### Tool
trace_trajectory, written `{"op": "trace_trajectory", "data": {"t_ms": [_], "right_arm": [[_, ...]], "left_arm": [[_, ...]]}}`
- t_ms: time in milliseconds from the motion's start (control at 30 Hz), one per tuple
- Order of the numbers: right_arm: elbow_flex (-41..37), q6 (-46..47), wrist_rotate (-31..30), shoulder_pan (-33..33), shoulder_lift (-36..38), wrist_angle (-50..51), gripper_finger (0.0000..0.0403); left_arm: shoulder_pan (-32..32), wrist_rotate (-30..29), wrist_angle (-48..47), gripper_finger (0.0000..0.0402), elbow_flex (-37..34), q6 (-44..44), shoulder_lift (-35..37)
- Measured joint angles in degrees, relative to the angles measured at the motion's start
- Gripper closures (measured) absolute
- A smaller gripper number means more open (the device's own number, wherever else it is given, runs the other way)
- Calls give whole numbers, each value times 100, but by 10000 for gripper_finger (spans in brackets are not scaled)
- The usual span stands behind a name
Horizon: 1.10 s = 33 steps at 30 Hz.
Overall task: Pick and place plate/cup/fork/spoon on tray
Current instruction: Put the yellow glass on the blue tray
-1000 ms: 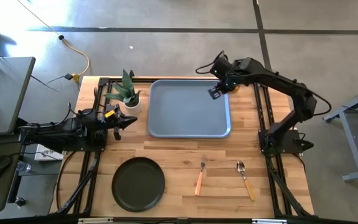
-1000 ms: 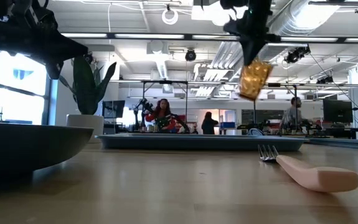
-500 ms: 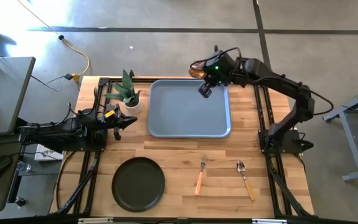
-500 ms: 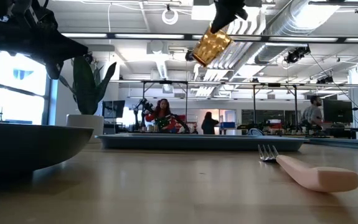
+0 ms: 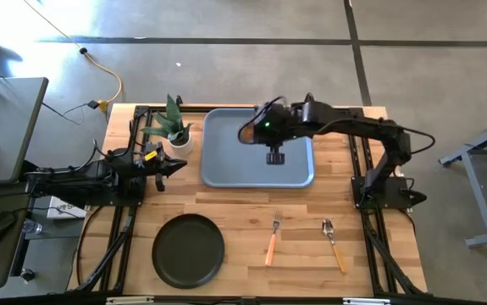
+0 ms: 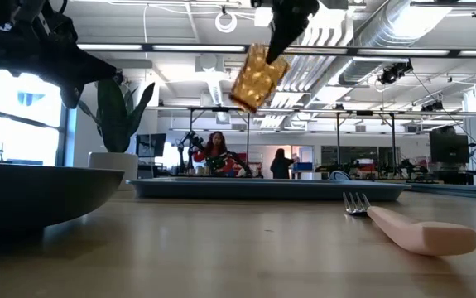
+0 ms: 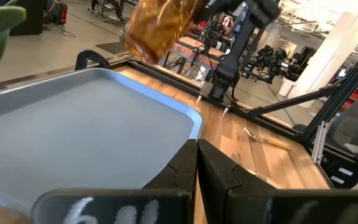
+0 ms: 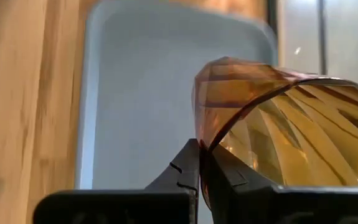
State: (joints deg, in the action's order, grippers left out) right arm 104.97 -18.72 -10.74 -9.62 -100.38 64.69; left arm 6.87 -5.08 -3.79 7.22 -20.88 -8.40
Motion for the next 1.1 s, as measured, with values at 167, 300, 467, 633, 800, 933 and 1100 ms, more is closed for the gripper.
{"op": "trace_trajectory", "data": {"t_ms": [167, 300, 467, 633, 800, 933, 1100], "right_arm": [[-1, -92, -19, 92, -446, 680, 403], [-1, -58, 32, 106, -726, 836, 403], [-1, 42, 27, 106, -1066, 743, 403], [-1, 90, 4, 104, -1347, 681, 403], [-1, 184, 6, 100, -1553, 719, 403], [-5, 192, 7, 94, -1604, 721, 403], [-5, 186, 59, 23, -1600, 707, 403]], "left_arm": [[0, 0, 5, 398, 0, 1, 0], [0, -2, 5, 398, 0, 2, 0], [0, -2, 9, 398, 0, -3, 0], [-2, -4, 9, 398, 0, -4, 0], [-2, -4, 8, 398, 0, -2, 0], [-2, -4, 7, 398, 0, -2, 0], [0, -4, 2, 398, 0, 0, 0]]}}
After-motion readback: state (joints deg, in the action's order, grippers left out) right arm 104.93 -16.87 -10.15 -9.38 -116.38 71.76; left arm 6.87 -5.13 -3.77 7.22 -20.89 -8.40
